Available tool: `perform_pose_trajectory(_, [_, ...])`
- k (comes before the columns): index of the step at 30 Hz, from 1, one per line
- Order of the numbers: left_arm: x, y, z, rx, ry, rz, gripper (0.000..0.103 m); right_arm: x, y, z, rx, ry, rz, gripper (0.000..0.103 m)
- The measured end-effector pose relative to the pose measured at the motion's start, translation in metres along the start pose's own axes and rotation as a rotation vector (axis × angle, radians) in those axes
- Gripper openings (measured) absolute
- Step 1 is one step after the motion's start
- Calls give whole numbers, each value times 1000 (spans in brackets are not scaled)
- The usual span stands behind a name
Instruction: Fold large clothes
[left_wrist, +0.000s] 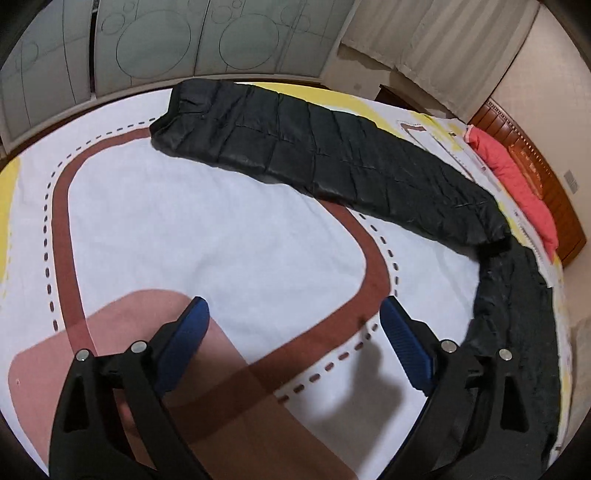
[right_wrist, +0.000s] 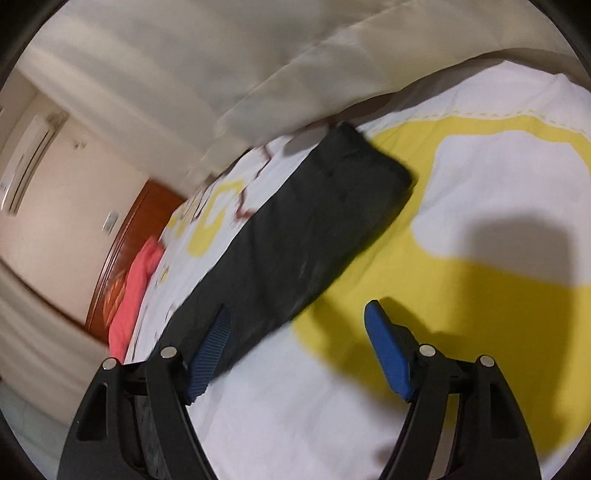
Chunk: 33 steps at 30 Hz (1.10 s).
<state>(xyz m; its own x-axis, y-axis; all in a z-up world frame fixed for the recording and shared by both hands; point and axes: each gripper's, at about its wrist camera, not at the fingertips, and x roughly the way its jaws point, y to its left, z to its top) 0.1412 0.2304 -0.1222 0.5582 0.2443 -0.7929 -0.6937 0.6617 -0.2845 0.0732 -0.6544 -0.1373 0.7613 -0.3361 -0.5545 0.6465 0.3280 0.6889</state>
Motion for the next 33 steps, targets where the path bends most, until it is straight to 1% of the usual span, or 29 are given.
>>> perform_pose_trajectory(2, [2, -1, -1, 13, -21, 13, 94, 6, -7, 8, 24, -56, 12, 74])
perform_pose_trajectory(3, [3, -2, -2, 19, -27, 18, 94, 9, -6, 12, 15, -89, 12, 74])
perform_pose_trajectory(4, [4, -3, -2, 26, -34, 23, 94, 11, -5, 14, 4, -102, 5, 76])
perform_pose_trajectory(7, [4, -5, -7, 53, -56, 33, 97, 18, 1, 18, -25, -141, -50, 77])
perform_pose_trajectory(8, [4, -6, -8, 67, -57, 44, 98, 18, 4, 19, -39, -151, -73, 74])
perform_pose_trajectory(9, [6, -9, -8, 81, -56, 54, 99, 20, 8, 19, -53, -156, -102, 68])
perform_pose_trajectory(10, [7, -10, -8, 89, -53, 59, 100, 24, 9, 22, -60, -147, -99, 44])
perform_pose_trajectory(11, [8, -10, -8, 95, -51, 63, 101, 28, 10, 25, -58, -130, -98, 26])
perform_pose_trajectory(12, [9, -10, -8, 99, -50, 69, 101, 30, 9, 27, -58, -128, -99, 23])
perform_pose_trajectory(13, [10, -11, -9, 107, -48, 79, 101, 29, 15, 29, -75, -137, -104, 19])
perform_pose_trajectory(14, [11, -12, -9, 113, -47, 87, 101, 25, 23, 29, -99, -148, -109, 17])
perform_pose_trajectory(18, [13, -17, -9, 139, -41, 124, 101, 2, 69, 14, -256, -196, -53, 16])
perform_pose_trajectory(21, [13, -16, -8, 145, -44, 138, 101, -13, 128, -14, -410, -196, 38, 16])
perform_pose_trajectory(23, [13, -16, -6, 146, -47, 143, 101, -17, 158, -34, -472, -177, 91, 16])
perform_pose_trajectory(25, [14, -14, -4, 143, -49, 147, 101, -17, 192, -61, -535, -136, 149, 16])
perform_pose_trajectory(27, [16, -12, -3, 140, -48, 150, 101, -11, 222, -85, -587, -100, 187, 16])
perform_pose_trajectory(29, [17, -13, -4, 146, -51, 159, 101, -7, 253, -119, -648, -56, 230, 16])
perform_pose_trajectory(30, [17, -13, -5, 152, -56, 166, 101, -4, 263, -129, -663, -41, 245, 16])
perform_pose_trajectory(33, [17, -14, -6, 156, -61, 169, 101, 4, 302, -175, -721, 28, 297, 16])
